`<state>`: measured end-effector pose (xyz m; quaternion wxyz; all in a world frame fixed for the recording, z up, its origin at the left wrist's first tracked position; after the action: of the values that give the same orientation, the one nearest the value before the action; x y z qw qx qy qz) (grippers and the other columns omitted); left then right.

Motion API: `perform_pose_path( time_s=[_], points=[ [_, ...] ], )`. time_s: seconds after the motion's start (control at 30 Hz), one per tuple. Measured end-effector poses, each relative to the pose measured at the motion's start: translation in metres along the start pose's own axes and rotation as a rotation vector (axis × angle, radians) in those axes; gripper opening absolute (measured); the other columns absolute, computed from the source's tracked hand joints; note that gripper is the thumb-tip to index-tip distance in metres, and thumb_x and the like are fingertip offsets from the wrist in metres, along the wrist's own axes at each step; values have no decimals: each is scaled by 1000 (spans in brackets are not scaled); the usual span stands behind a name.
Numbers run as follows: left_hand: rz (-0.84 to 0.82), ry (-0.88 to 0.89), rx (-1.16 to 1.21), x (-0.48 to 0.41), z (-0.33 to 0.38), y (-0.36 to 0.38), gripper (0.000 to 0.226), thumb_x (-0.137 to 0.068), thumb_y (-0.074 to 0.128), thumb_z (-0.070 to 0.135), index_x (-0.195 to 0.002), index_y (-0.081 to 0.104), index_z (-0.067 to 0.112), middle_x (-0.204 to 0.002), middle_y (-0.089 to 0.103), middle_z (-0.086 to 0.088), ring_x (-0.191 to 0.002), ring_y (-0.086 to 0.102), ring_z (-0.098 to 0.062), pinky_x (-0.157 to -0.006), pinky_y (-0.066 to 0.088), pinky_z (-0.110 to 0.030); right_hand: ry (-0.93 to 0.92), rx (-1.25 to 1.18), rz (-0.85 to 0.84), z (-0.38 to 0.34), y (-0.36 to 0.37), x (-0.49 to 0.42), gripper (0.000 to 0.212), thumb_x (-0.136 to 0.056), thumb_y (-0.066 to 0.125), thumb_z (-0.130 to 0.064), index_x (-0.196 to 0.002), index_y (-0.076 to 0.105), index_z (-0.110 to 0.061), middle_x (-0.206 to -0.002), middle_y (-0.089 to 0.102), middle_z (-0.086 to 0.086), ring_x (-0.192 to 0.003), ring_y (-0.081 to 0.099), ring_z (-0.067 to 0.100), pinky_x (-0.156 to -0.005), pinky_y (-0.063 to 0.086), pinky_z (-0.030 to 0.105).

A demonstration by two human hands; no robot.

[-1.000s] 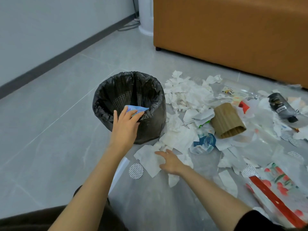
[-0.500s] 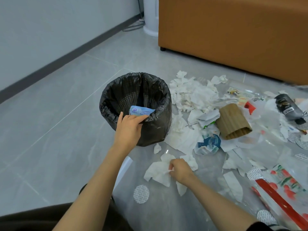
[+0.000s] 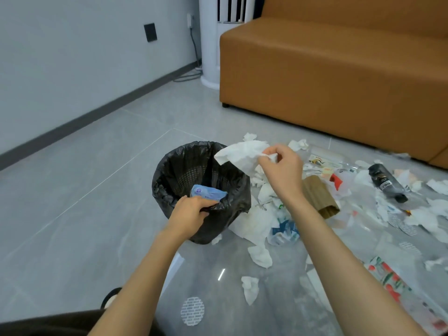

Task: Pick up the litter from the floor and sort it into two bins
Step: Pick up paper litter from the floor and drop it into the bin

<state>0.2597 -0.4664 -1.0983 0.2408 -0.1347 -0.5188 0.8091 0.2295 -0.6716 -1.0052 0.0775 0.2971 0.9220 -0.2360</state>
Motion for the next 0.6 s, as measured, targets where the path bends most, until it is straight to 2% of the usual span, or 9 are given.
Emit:
perform_pose_path(
  time_s=[0.07,0.13,0.2,0.27,0.33,0.43,0.5,0.6],
  points=[
    [-25,40,11,2,4,0,44,-91,55,10,-130,55,32,-137,53,7,-124,49,-21,-105,37,-30,-40,60,-135,-17,12,0,2,-80,63,-10,-79,64,-11,-69,50,-14,-60,40,-1,-53,34,7],
    [-49,61,-10,5,7,-1,44,-91,56,10,-130,55,32,-136,54,7,-122,50,-22,-104,38,-30,-28,166,-269,-15,23,5,10,-84,62,-12,-91,68,-9,-75,53,-15,-65,43,-1,-55,34,5],
    [-60,81,-14,9,9,-4,44,-90,57,11,-129,56,31,-134,56,7,-121,51,-20,-104,38,-29,37,235,-406,-2,33,13,26,-86,59,-10,-111,65,-12,-101,62,-7,-84,51,5,-70,36,9],
    [-64,86,-20,12,9,-8,42,-91,57,11,-128,58,30,-132,57,7,-121,52,-17,-103,37,-25,100,212,-481,9,36,21,39,-86,57,-8,-124,58,-17,-121,59,1,-99,55,13,-81,41,20],
    [-59,69,-39,15,6,-11,40,-92,56,11,-127,59,30,-130,59,7,-120,52,-15,-99,38,-22,101,173,-452,15,34,24,40,-88,55,-8,-127,56,-19,-122,58,2,-95,57,13,-80,42,21],
    [-11,35,-59,17,1,-13,41,-92,54,10,-124,60,34,-124,63,5,-115,56,-18,-97,40,-24,122,61,-295,27,22,20,33,-90,52,-6,-120,61,-17,-116,61,-1,-89,56,11,-78,43,21],
    [29,1,-70,16,-2,-10,42,-92,53,10,-123,60,38,-120,66,3,-111,57,-21,-97,42,-27,191,14,-164,44,9,16,29,-90,51,-5,-116,62,-15,-115,61,-2,-92,56,11,-79,46,25],
    [106,-36,-101,11,-7,-6,46,-92,52,15,-123,55,49,-123,64,4,-112,56,-26,-100,44,-32,315,81,-53,83,-10,12,28,-89,53,-7,-115,61,-15,-112,59,-1,-96,56,14,-81,47,29]
  ],
)
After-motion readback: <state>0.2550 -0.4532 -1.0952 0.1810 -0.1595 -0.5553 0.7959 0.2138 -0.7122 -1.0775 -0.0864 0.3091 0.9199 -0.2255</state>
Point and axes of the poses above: each hand's wrist, its own x-axis away from the middle knuckle, its own y-axis out of the palm, z = x × y, the point moved 3 cm from there along -x, towards the middle knuckle
